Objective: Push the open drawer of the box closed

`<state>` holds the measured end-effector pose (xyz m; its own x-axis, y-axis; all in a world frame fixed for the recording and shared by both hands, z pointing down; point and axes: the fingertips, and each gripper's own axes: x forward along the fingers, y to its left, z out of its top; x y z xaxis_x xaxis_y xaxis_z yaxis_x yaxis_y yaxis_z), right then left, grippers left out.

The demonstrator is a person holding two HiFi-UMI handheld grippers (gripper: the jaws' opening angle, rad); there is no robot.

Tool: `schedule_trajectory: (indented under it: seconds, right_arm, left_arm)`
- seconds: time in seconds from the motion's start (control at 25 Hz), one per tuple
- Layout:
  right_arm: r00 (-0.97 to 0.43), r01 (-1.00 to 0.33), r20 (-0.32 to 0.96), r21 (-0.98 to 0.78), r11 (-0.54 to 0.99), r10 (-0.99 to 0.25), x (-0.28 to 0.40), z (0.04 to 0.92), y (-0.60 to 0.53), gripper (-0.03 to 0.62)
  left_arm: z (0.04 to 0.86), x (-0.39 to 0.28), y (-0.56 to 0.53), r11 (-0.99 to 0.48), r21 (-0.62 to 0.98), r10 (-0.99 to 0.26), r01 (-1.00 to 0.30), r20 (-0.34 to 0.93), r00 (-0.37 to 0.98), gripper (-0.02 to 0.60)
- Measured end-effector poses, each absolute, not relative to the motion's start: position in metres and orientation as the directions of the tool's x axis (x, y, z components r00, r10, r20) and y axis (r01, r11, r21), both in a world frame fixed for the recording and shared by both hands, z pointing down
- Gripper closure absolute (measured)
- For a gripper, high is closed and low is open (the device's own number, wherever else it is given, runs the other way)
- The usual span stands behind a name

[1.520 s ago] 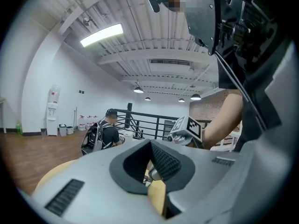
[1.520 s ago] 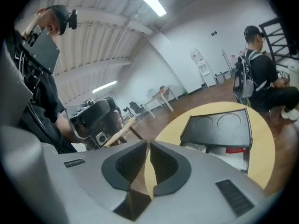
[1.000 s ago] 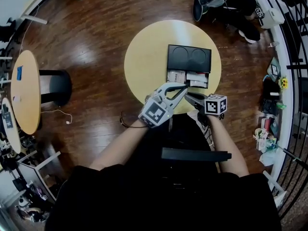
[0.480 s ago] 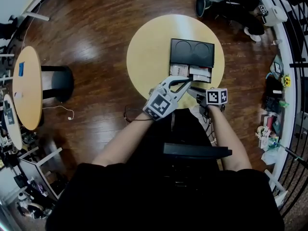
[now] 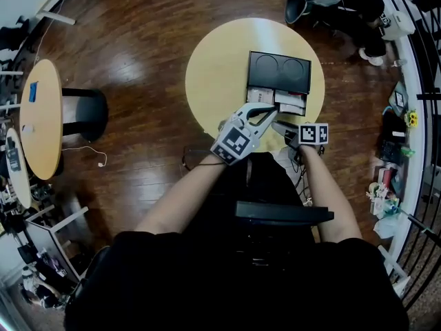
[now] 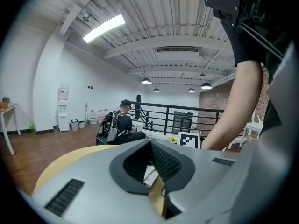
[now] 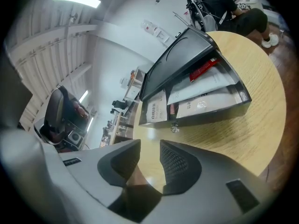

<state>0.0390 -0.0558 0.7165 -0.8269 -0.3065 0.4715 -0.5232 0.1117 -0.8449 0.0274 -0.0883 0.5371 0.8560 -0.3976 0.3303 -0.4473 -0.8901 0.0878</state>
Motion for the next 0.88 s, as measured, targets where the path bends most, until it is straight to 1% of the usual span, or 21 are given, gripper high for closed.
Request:
schedule_trajectory:
  seconds: [0.4, 0.88]
  right_arm:
    - [-0.814, -0.535, 0.491, -0.842, 0.071, -0.31, 0.049, 0.737, -0.061, 0.448]
    - [-0.799, -0.564, 0.531, -0.824, 0.044, -0.283, 0.048, 0.773, -0.086, 0.436]
  left_arm:
    - [0.546, 0.036, -0.098, -0.874, 0.086, -0.426, -0.478, 0.337, 0.84, 0.549]
    - [0.558, 0.038, -0.104, -0.865, 0.097, -0.436, -0.492, 0.34, 0.834, 0.549]
